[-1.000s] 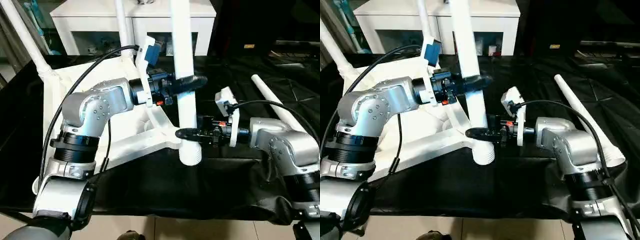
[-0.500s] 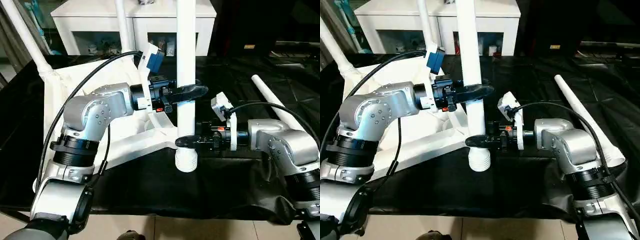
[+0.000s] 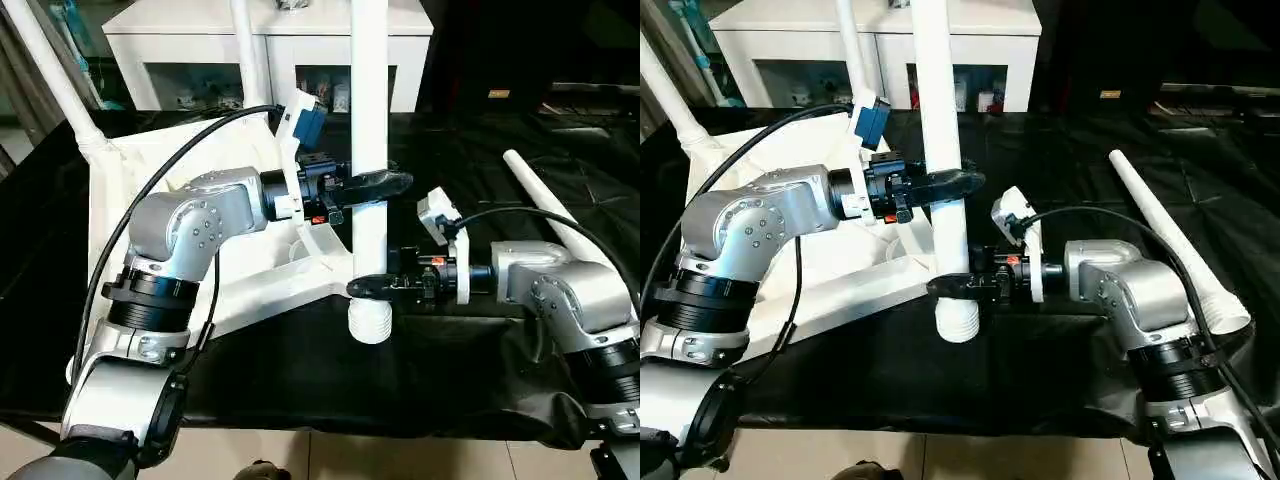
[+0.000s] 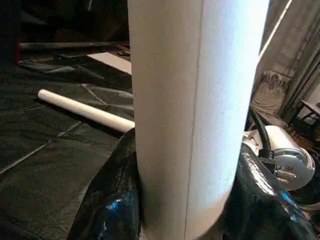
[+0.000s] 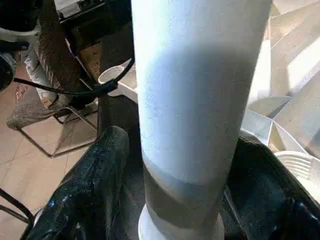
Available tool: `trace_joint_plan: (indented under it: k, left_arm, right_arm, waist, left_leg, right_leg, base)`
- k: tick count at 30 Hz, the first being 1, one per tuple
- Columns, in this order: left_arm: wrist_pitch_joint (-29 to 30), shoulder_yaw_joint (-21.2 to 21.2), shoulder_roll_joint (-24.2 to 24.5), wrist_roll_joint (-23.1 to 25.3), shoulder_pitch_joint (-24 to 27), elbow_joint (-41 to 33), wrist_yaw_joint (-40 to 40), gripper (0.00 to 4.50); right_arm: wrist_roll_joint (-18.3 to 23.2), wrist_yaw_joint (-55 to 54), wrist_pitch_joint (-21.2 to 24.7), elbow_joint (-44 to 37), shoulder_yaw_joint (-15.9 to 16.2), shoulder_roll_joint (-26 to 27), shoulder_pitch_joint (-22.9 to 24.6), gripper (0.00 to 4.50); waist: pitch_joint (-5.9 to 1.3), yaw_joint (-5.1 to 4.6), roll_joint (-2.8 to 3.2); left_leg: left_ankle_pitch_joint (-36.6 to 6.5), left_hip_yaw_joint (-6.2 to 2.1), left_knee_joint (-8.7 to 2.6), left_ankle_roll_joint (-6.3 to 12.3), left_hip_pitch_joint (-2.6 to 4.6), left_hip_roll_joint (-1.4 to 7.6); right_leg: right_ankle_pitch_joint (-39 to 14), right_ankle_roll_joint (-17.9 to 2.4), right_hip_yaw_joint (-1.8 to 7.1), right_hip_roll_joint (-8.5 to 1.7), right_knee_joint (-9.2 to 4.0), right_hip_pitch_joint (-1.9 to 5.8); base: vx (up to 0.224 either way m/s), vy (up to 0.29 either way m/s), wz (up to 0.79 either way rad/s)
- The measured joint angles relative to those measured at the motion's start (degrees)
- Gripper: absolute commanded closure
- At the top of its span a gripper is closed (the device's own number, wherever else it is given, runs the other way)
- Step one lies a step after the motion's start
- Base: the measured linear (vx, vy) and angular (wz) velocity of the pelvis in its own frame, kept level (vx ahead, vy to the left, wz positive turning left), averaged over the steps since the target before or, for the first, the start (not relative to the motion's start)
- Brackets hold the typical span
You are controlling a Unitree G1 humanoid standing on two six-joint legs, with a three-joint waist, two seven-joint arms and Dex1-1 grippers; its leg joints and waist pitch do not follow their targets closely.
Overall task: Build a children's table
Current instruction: Pick table leg
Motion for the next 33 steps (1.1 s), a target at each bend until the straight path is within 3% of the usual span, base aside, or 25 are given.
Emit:
trace_joint_plan:
  k: [13,14,24,33]
  left_arm:
    - [0.00,0.01,-0.45,-0.01,-0.27,0.07,-0.28,2.75]
    - [0.00,0.01,-0.45,-0.01,-0.27,0.07,-0.34,2.75]
    - [0.00,0.04,-0.59,-0.17,-0.31,0.11,-0.61,2.75]
    - [-0.02,0.15,-0.63,-0.16,-0.32,0.20,-0.57,2.75]
  right_arm:
    - [-0.13,-0.04,0.00,0.01,0.67,0.50,0.02,1.48]
    - [-0.13,-0.04,0.00,0.01,0.67,0.53,0.02,1.76]
    - [-0.31,-0.19,0.01,0.07,0.68,0.82,0.02,2.57]
    - [-0.31,-0.19,0.00,0.07,0.68,0.91,0.02,2.65]
  waist:
    - [-0.01,0.00,0.01]
    - [-0.01,0.00,0.01]
    - [-0.01,0.00,0.01]
    - [-0.01,0.01,0.01]
  left_leg:
    - [0.00,0.00,0.07,0.00,0.00,0.00]
    - [0.00,0.00,0.07,0.00,0.00,0.00]
    - [0.00,0.00,0.08,0.00,0.00,0.00]
    - [0.00,-0.01,0.09,0.00,0.00,0.00]
  right_leg:
    - [0.02,-0.03,0.00,0.00,0.04,0.01]
    - [0.02,-0.03,0.00,0.00,0.04,0.01]
    - [0.02,-0.03,0.01,-0.01,0.05,0.01]
    - [0.02,-0.03,0.01,-0.01,0.06,0.01]
  base:
    - [0.000,0.000,0.00]
    - [0.000,0.000,0.00]
    - [0.000,0.000,0.00]
    - [0.000,0.000,0.00]
